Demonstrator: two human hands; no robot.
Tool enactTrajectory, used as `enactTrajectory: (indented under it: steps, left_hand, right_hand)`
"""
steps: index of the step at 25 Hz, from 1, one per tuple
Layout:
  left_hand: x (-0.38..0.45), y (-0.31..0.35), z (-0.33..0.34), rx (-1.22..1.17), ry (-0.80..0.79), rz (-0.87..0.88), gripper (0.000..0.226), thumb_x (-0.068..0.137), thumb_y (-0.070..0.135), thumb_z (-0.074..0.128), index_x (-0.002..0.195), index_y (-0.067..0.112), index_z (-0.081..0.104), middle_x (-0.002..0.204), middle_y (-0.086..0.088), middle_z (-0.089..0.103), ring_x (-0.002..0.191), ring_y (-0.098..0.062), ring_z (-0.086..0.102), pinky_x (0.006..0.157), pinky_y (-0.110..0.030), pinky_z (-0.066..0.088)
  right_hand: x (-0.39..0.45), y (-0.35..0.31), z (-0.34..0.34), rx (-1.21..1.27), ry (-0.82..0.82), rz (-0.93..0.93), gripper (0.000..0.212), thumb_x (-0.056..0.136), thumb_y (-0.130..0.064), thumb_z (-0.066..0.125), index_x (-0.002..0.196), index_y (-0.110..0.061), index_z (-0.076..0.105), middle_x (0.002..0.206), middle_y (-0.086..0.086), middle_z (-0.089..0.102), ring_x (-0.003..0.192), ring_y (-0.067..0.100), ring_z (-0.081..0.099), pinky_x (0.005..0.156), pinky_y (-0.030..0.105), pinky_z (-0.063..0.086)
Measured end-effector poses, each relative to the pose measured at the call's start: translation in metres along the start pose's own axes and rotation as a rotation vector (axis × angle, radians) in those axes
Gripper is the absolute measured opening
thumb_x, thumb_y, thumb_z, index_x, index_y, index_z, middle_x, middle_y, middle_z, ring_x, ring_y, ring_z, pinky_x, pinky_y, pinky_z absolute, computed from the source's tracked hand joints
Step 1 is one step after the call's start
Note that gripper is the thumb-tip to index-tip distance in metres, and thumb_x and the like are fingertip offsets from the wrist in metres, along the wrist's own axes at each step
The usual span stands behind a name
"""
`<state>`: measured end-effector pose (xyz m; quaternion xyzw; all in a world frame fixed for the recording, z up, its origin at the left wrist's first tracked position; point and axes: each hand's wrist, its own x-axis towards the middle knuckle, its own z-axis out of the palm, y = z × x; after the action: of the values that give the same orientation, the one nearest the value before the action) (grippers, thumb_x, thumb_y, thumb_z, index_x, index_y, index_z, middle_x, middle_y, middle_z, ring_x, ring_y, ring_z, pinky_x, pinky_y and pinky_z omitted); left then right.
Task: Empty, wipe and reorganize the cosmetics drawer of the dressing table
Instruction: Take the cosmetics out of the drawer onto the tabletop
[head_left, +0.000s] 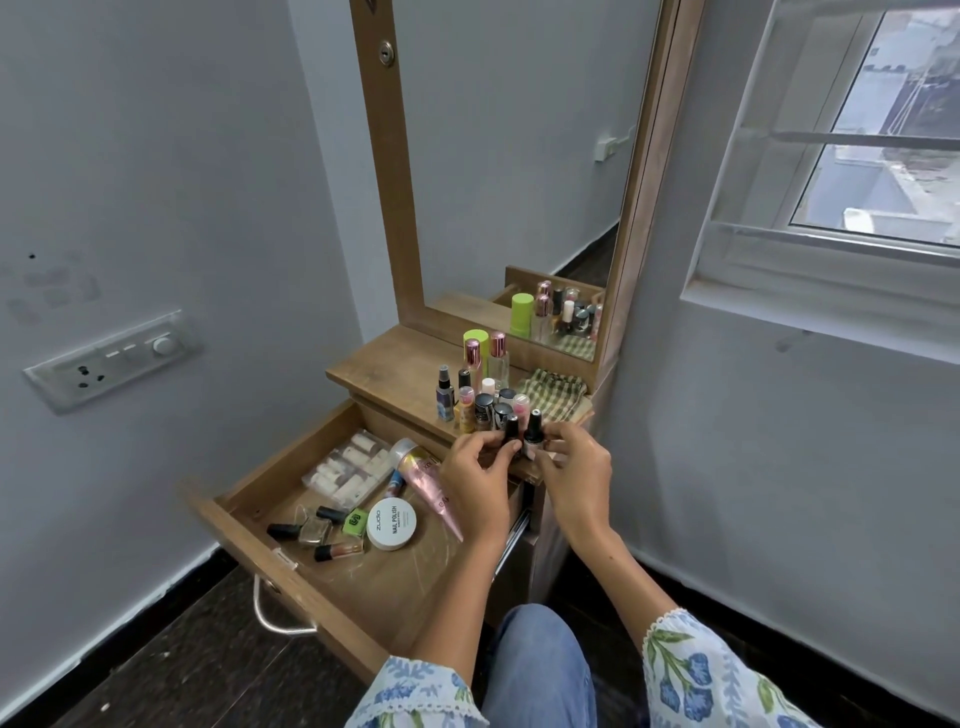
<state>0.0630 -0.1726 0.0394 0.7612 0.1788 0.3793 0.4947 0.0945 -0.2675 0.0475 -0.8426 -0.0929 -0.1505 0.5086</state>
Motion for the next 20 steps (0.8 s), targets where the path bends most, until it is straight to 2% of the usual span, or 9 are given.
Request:
enactTrajectory:
  steps: [5,8,12,16,18,20]
  left_hand:
    - [-0.004,-0.005,0.000,0.034,-0.007,0.022,0.014,0.077,0.015,0.077,0.090,0.013,0.071,0.086,0.004,0.068,0.077,-0.002,0.061,0.066,-0.008,0.046]
    - [-0.010,-0.005,-0.001,0.025,-0.007,0.035,0.013,0.079,0.015,0.075,0.091,0.011,0.071,0.088,0.003,0.067,0.077,-0.002,0.060,0.068,-0.016,0.051]
    - [-0.008,-0.009,-0.025,0.051,-0.027,0.062,0.010,0.086,0.023,0.067,0.094,0.016,0.069,0.088,0.007,0.067,0.081,-0.002,0.061,0.069,-0.021,0.052]
    - [0.017,-0.040,-0.093,0.126,-0.032,-0.004,0.013,0.087,0.016,0.065,0.100,0.019,0.068,0.095,0.007,0.068,0.087,-0.006,0.062,0.073,-0.021,0.051]
    - [0.031,-0.058,-0.129,0.188,0.015,-0.062,0.013,0.088,0.014,0.063,0.099,0.020,0.066,0.094,0.007,0.067,0.089,-0.008,0.062,0.073,-0.020,0.050]
    - [0.043,-0.073,-0.158,0.234,0.058,-0.122,0.012,0.089,0.012,0.061,0.100,0.017,0.067,0.093,0.004,0.068,0.089,-0.012,0.063,0.076,-0.026,0.051]
  right_hand:
    - [-0.005,0.000,-0.003,-0.029,-0.007,-0.012,0.028,0.080,-0.009,0.074,0.106,-0.010,0.065,0.102,0.002,0.066,0.086,0.012,0.064,0.078,0.035,0.058]
    - [-0.012,0.001,-0.007,-0.064,-0.006,-0.020,0.027,0.082,-0.013,0.073,0.107,-0.011,0.064,0.103,0.000,0.066,0.087,0.012,0.064,0.079,0.035,0.057]
    - [-0.037,-0.006,-0.005,-0.114,-0.018,-0.196,0.013,0.088,-0.026,0.068,0.096,-0.017,0.066,0.092,-0.007,0.066,0.076,0.007,0.063,0.066,0.030,0.056]
    - [-0.060,-0.023,0.024,-0.136,-0.296,-0.402,0.012,0.089,-0.027,0.064,0.097,-0.019,0.067,0.094,-0.007,0.066,0.076,0.012,0.063,0.062,0.029,0.052]
    - [-0.061,-0.031,0.048,-0.189,-0.471,-0.433,0.017,0.089,-0.029,0.062,0.103,-0.020,0.066,0.101,-0.005,0.065,0.085,0.017,0.063,0.065,0.030,0.048]
    - [-0.058,-0.040,0.077,-0.282,-0.618,-0.475,0.023,0.089,-0.029,0.060,0.110,-0.021,0.063,0.111,-0.004,0.064,0.098,0.020,0.062,0.069,0.030,0.044]
